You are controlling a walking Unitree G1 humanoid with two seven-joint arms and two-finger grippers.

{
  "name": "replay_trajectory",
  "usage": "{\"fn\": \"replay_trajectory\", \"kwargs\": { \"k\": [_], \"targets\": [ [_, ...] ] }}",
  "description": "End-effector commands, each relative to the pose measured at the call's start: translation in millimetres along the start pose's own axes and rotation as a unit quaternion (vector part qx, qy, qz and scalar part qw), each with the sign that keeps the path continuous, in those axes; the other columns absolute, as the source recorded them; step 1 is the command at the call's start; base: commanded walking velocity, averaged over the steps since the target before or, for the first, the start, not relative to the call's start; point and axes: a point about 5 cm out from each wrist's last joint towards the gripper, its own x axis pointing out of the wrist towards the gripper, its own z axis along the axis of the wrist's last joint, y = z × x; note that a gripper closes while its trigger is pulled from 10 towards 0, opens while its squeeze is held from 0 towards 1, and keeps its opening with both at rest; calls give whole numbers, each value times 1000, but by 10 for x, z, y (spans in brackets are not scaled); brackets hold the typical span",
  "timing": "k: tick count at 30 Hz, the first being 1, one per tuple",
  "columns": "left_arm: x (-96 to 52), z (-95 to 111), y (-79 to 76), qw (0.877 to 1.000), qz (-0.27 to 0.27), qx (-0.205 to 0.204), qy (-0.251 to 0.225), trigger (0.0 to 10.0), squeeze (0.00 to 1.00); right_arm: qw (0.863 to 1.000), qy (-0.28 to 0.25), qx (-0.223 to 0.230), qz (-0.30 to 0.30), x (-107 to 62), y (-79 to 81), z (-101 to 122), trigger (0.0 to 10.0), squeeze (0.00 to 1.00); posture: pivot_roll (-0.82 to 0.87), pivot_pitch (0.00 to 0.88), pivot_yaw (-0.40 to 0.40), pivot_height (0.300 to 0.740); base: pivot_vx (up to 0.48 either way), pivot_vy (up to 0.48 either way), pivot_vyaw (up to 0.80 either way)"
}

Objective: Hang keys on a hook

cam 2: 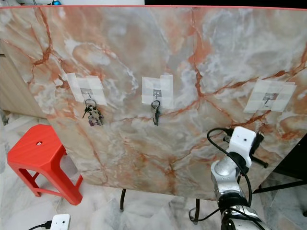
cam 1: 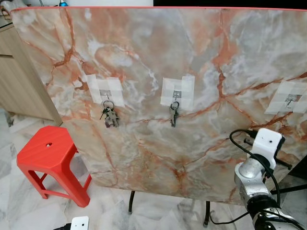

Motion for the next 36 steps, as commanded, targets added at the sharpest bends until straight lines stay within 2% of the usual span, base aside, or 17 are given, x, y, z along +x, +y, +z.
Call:
{"fn": "replay_trajectory", "kwargs": {
  "k": [1,7,11,17,26,36],
  "targets": [
    [-11,-42,24,1000,2,-2,7,10000,0,1000,-19,3,-10,55,-3,104,10000,0,18,0,-6,737,0,0,0],
    [-14,-53,13,1000,1,-3,8,10000,0,999,-28,-7,-18,108,-16,162,10000,0,23,0,-9,737,0,0,0],
    [-16,-61,15,1000,1,-2,9,10000,0,998,-36,-22,-36,194,-91,185,10000,0,27,0,-7,737,0,0,0],
    [-16,-58,29,1000,2,-3,9,10000,0,994,-89,-34,-47,294,-134,362,10000,0,24,0,-4,737,0,0,0],
    [-14,-54,26,1000,2,-3,9,10000,0,990,-124,-37,-53,320,-114,501,10000,0,24,0,-4,737,0,0,0],
    [-14,-52,38,1000,3,-5,10,10000,0,990,-124,-41,-47,313,-88,511,10000,0,29,0,-8,737,0,0,0]
  ]
}}
